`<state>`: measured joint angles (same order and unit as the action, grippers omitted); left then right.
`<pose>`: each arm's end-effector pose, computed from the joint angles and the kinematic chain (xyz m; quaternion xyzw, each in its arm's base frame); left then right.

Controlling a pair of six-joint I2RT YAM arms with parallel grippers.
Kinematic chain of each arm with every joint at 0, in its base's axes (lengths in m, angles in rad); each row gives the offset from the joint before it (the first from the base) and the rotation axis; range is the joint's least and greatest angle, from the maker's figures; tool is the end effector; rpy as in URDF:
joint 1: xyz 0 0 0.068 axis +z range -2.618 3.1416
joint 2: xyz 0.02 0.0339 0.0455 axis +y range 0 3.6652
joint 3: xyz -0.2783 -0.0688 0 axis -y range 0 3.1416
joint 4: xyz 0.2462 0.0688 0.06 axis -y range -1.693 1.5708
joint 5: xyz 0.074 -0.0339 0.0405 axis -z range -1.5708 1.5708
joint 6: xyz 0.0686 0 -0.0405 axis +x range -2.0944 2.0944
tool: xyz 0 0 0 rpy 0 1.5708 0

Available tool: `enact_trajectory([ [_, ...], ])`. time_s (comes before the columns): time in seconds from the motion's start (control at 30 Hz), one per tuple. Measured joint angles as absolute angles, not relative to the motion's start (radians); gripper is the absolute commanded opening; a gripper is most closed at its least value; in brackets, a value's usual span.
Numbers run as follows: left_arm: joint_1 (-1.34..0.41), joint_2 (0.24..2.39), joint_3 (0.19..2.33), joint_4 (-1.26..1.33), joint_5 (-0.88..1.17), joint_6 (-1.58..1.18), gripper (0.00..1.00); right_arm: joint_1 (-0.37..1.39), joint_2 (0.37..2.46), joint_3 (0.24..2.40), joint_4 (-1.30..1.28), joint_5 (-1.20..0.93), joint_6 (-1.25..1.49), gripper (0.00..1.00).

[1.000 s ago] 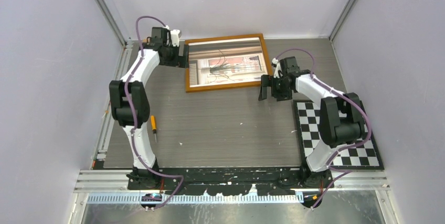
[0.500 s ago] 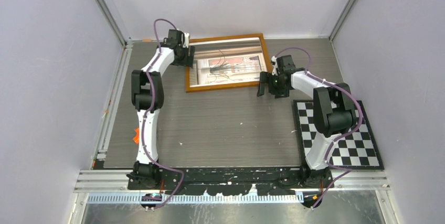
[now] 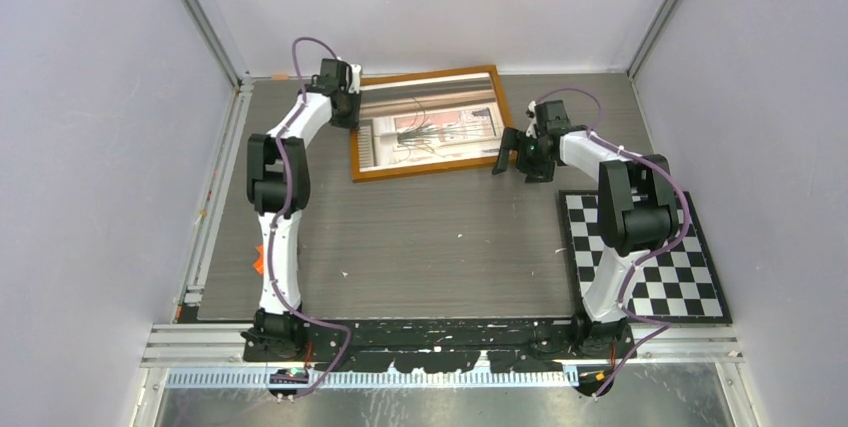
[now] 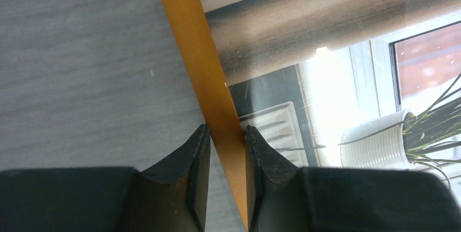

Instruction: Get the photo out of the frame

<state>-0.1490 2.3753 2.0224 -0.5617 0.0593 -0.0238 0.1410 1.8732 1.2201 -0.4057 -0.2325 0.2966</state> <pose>0.5524 -0.0870 0.1648 0.0687 0.9438 -0.0558 0.3185 0.3976 0.0724 0.1545 0.0454 0.9603 0.1641 0.2211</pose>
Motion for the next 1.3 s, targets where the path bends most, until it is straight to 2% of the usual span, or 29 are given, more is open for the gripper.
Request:
enact_trajectory([
  [0.17,-0.149,2.284,1.878,-0.554,0.064,-0.077,0.16,0.126,1.875,1.220,-0.402,-0.252,0.326,1.00],
  [0.3,-0.155,2.195,1.740,-0.548,0.070,-0.117,0.16,0.115,1.876,1.220,-0.400,-0.263,0.342,1.00],
  [0.4,-0.172,2.111,1.617,-0.553,0.075,-0.139,0.18,0.107,1.877,1.220,-0.402,-0.271,0.349,1.00],
  [0.47,-0.190,2.056,1.541,-0.557,0.065,-0.148,0.23,0.100,1.877,1.219,-0.405,-0.268,0.350,1.00],
  [0.53,-0.207,2.002,1.468,-0.563,0.065,-0.160,0.33,0.090,1.877,1.219,-0.405,-0.269,0.353,1.00],
  [0.63,-0.233,1.928,1.384,-0.617,0.099,-0.166,0.58,0.073,1.877,1.219,-0.403,-0.267,0.356,1.00],
  [0.67,-0.240,1.909,1.370,-0.644,0.120,-0.158,0.68,0.071,1.877,1.219,-0.403,-0.268,0.359,1.00],
  [0.73,-0.258,1.877,1.357,-0.696,0.167,-0.137,0.93,0.072,1.877,1.219,-0.402,-0.269,0.361,1.00],
  [0.77,-0.264,1.861,1.357,-0.710,0.181,-0.118,0.99,0.072,1.877,1.219,-0.402,-0.269,0.361,1.00],
  [0.9,-0.280,1.808,1.396,-0.754,0.200,-0.028,1.00,0.072,1.872,1.216,-0.401,-0.268,0.362,1.00],
  [1.03,-0.252,1.829,1.530,-0.770,0.213,0.074,1.00,0.076,1.822,1.156,-0.402,-0.268,0.377,1.00],
  [1.3,-0.200,2.140,2.014,-0.817,0.270,0.185,1.00,0.083,1.718,1.042,-0.433,-0.313,0.400,1.00],
])
